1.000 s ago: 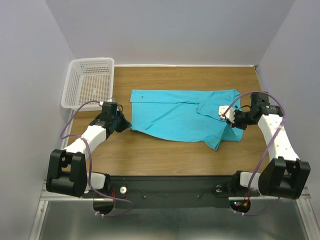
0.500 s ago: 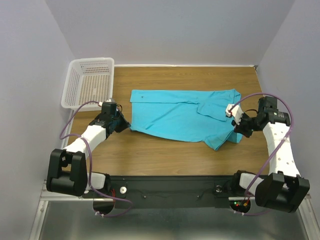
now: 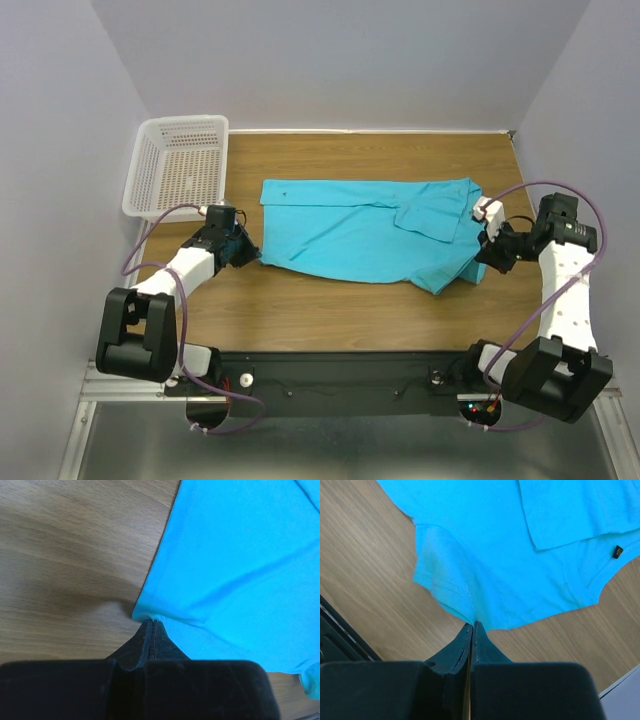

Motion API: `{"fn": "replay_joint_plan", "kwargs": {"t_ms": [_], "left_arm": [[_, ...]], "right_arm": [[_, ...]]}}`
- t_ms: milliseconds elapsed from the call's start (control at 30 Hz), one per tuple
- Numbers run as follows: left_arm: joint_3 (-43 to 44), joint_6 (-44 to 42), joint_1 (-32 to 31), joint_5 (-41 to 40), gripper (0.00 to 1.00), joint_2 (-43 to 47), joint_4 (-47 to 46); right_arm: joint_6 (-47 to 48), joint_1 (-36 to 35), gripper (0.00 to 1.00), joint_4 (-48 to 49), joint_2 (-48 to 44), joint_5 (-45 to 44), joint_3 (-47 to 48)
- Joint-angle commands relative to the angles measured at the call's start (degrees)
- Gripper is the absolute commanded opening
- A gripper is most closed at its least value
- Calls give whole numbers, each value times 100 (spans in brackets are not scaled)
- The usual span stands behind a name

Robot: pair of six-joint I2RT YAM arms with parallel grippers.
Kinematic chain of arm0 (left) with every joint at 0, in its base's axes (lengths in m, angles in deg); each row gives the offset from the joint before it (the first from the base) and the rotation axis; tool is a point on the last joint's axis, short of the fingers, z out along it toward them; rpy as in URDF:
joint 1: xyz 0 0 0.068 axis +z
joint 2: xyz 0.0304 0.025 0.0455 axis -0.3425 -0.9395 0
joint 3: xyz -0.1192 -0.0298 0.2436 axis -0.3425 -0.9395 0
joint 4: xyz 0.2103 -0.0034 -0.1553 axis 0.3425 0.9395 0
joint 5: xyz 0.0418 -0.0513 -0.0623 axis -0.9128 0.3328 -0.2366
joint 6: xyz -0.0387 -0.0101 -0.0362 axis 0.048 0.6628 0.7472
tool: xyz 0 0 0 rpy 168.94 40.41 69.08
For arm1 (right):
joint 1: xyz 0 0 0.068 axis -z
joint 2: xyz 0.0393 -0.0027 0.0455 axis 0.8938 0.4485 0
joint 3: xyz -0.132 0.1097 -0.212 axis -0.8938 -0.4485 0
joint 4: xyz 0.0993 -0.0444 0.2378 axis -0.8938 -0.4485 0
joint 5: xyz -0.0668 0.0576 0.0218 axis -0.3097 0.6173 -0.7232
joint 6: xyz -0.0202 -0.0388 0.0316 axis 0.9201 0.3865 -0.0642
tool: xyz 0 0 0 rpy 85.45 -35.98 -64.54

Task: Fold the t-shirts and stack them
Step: Fold the tshirt

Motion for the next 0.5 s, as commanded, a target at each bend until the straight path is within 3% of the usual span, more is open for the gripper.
{"fn": "replay_joint_plan", "kwargs": {"t_ms": [0, 467], "left_arm": [[-31, -113, 44, -74, 0, -28, -99], [74, -157, 62, -56, 0, -301, -169]], "right_arm": [[-4, 345, 1, -271, 186, 577, 487], [181, 1040, 0, -535, 872, 982, 795]]}}
